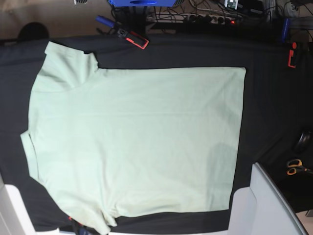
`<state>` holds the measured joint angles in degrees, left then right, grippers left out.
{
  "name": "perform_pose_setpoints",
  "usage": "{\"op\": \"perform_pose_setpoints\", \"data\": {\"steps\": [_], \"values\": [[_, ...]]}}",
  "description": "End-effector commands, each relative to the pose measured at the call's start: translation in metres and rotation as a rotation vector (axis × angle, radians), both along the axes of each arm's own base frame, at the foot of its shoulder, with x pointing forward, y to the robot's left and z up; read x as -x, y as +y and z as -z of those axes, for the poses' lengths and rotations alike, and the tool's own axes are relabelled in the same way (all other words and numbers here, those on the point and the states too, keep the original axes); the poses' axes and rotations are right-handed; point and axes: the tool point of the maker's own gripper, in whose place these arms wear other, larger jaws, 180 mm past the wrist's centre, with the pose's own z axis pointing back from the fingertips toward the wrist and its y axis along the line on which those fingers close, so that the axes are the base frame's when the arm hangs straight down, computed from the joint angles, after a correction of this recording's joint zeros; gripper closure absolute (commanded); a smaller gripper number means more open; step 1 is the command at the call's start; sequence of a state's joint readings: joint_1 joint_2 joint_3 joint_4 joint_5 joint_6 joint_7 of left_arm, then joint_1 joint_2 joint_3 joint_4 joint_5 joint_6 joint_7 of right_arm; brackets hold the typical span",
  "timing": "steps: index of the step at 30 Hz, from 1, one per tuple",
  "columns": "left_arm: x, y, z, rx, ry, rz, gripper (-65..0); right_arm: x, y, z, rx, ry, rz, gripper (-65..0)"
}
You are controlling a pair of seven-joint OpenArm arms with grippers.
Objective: Fold the T-shirt properly
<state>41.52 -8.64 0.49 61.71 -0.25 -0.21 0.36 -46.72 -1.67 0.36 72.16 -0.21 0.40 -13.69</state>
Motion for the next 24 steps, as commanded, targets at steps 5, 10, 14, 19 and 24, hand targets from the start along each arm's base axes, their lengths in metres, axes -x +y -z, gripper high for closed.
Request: {"op": "perform_pose_setpoints", "data": {"steps": [5, 10, 14, 19, 24], "values": [[-0.018, 0.004, -0.047, -0.019, -0.113, 0.072, 0.0, 0.004, -0.005, -0.032, 0.013, -0.043, 0.004, -0.1], [-0.045, -0.008, -0.091, -0.008, -0.228, 0.13, 0.0, -0.004, -0.008, -0.051, 0.022, -0.038, 0.001, -0.1], [-0.069, 0.001, -0.132, -0.05, -0.325, 0.139, 0.0, -0.025, -0.01, -0.068, 0.028, -0.082, -0.003, -0.1], [-0.092, 0.028, -0.161, -0.133, -0.41, 0.122, 0.0, -0.06, -0.031, -0.091, 0.081, -0.191, 0.02, -0.1], [-0.113, 0.054, -0.178, -0.08, -0.522, -0.068, 0.0, -0.103, -0.05, -0.115, 0.127, -0.301, 0.042, -0.6]]}}
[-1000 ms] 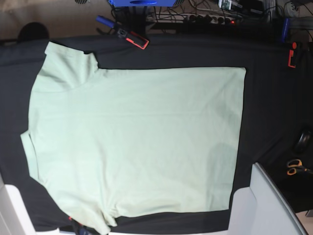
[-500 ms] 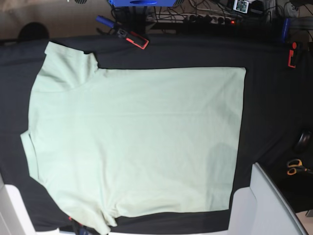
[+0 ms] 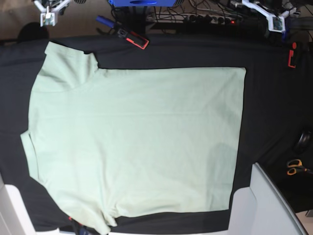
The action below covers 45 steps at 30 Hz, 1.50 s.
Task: Fold the T-shirt properly
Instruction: 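Lower both grippers onto the shirt's shoulder corners and grasp them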
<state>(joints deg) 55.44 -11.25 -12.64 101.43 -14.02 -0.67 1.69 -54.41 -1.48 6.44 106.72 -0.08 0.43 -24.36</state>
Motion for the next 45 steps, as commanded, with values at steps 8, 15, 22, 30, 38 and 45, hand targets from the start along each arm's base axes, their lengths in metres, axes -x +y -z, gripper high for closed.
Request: {"op": "perform_pose_setpoints", "data": {"steps": [8, 15, 22, 30, 38, 45], "values": [[-0.036, 0.006, -0.005, 0.184, -0.043, -0.022, 0.0, -0.071, 0.021, -0.03, -0.104, -0.201, 0.044, -1.0], [-0.057, 0.006, -0.002, 0.194, -0.035, -0.028, -0.3, -0.103, 0.02, -0.043, -0.26, -0.316, 0.131, -1.5], [-0.065, 0.025, -0.012, 0.16, -0.073, -0.06, -19.8, -0.127, -0.021, -0.063, -0.336, -0.457, 0.311, -39.2], [-0.067, 0.046, -0.02, 0.125, -0.1, -0.101, -19.8, -0.125, -0.049, -0.032, -0.54, -0.426, 0.4, -48.8], [-0.068, 0.047, -0.02, 0.125, -0.103, -0.105, -19.8, -0.111, -0.089, 0.009, -0.525, -0.342, 0.537, -48.8], [-0.065, 0.047, -0.008, 0.148, -0.039, -0.133, -20.3, -0.102, -0.081, 0.031, -0.564, -0.288, 0.546, -48.6]]}}
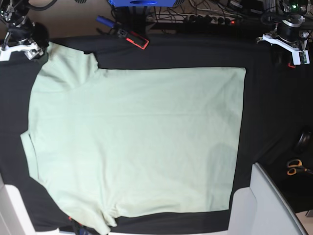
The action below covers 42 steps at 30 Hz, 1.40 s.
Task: Fold the T-shirt properly
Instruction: 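Lower both grippers onto the shirt's shoulder corners and grasp them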
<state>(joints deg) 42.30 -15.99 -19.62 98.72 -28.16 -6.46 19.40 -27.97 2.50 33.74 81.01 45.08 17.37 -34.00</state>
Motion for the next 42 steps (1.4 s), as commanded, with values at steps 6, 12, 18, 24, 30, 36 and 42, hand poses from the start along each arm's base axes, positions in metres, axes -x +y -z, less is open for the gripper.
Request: {"op": "perform_pose_setpoints", "data": {"steps": [6, 12, 18, 24, 30, 36, 42], "values": [[-0.005, 0.007, 0.004, 0.004, 0.015, -0.021, -20.3, -0.01, 0.032, -0.003, -0.043, -0.045, -0.127, -48.6], [-0.002, 0.008, 0.005, 0.015, 0.002, -0.059, -20.5, -0.013, 0.046, -0.001, -0.063, -0.05, -0.162, -33.2], [-0.01, 0.004, 0.005, 0.028, -0.018, -0.063, -36.1, -0.011, 0.046, 0.002, -0.07, -0.039, -0.157, -0.6], [-0.025, -0.007, 0.006, 0.066, -0.056, -0.063, -41.8, -0.005, 0.041, 0.013, -0.08, -0.006, -0.149, -0.3], [-0.031, -0.034, 0.029, 0.184, -0.053, 0.014, -41.8, -0.004, 0.04, 0.014, -0.079, -0.003, -0.15, -0.3], [-0.018, -0.027, 0.055, 0.225, 0.022, -0.058, -41.8, -0.005, 0.04, 0.014, -0.077, -0.004, -0.153, -0.3], [-0.022, -0.019, 0.059, 0.303, -0.035, -0.157, -41.8, -0.007, 0.035, 0.012, -0.065, -0.008, -0.161, -0.3]]}}
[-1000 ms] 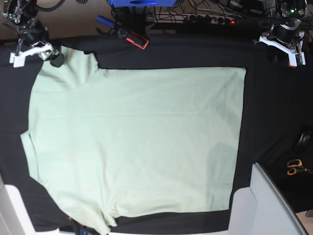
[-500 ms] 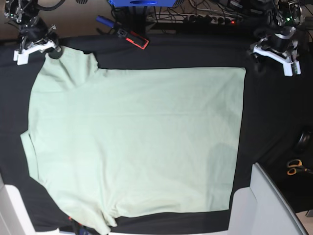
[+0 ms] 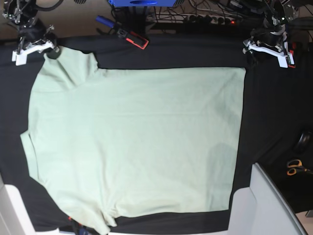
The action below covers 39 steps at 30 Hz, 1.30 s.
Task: Fold the T-shirt properly
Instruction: 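Lower both grippers onto the shirt's shoulder corners and grasp them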
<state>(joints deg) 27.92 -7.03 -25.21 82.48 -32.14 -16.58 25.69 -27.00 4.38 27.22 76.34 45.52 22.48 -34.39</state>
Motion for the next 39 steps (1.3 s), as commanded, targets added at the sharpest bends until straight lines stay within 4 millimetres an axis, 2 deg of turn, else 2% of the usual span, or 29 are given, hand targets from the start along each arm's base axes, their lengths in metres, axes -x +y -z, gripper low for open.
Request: {"op": "perform_pose_setpoints", "data": {"steps": [1, 7, 10, 12, 16, 18, 29, 30, 32, 35, 37, 39], "values": [[-0.01, 0.004, -0.009, -0.003, -0.047, -0.004, -41.8, -0.003, -0.006, -0.005, 0.017, -0.016, 0.0, -0.3], [-0.022, 0.001, -0.012, 0.008, -0.074, -0.007, -41.8, -0.007, -0.006, -0.005, 0.014, -0.022, 0.002, -0.3], [-0.024, -0.001, -0.005, 0.024, -0.066, -0.012, -41.8, -0.007, -0.006, -0.005, 0.014, -0.022, 0.002, -0.3], [-0.031, -0.012, 0.002, 0.047, -0.059, 0.012, -41.8, -0.007, -0.006, -0.005, 0.014, -0.022, 0.002, -0.3], [-0.031, -0.032, 0.017, 0.086, -0.027, 0.049, -41.7, -0.007, -0.006, -0.005, 0.014, -0.022, 0.002, -0.3], [-0.039, -0.042, 0.019, 0.102, -0.032, 0.068, -41.7, -0.008, -0.006, -0.005, 0.014, -0.023, 0.002, -0.3], [-0.04, -0.074, 0.04, 0.158, 0.015, 0.129, -40.5, -0.008, -0.006, -0.005, 0.014, -0.023, 0.002, -0.3], [-0.038, -0.075, 0.041, 0.16, 0.019, 0.133, -39.1, -0.008, -0.006, -0.005, 0.014, -0.023, 0.002, -0.3], [-0.036, -0.075, 0.042, 0.161, 0.024, 0.133, -31.7, -0.008, -0.006, -0.005, 0.014, -0.023, 0.002, -0.3], [-0.034, -0.073, 0.042, 0.159, 0.026, 0.125, -13.4, -0.008, -0.006, -0.005, 0.014, -0.023, 0.002, -0.3], [-0.033, -0.072, 0.043, 0.159, 0.029, 0.123, -3.7, -0.008, -0.006, -0.005, 0.014, -0.023, 0.002, -0.3], [-0.034, -0.072, 0.042, 0.157, 0.028, 0.124, 0.0, -0.008, -0.006, -0.005, 0.014, -0.023, 0.002, -0.3]]}}
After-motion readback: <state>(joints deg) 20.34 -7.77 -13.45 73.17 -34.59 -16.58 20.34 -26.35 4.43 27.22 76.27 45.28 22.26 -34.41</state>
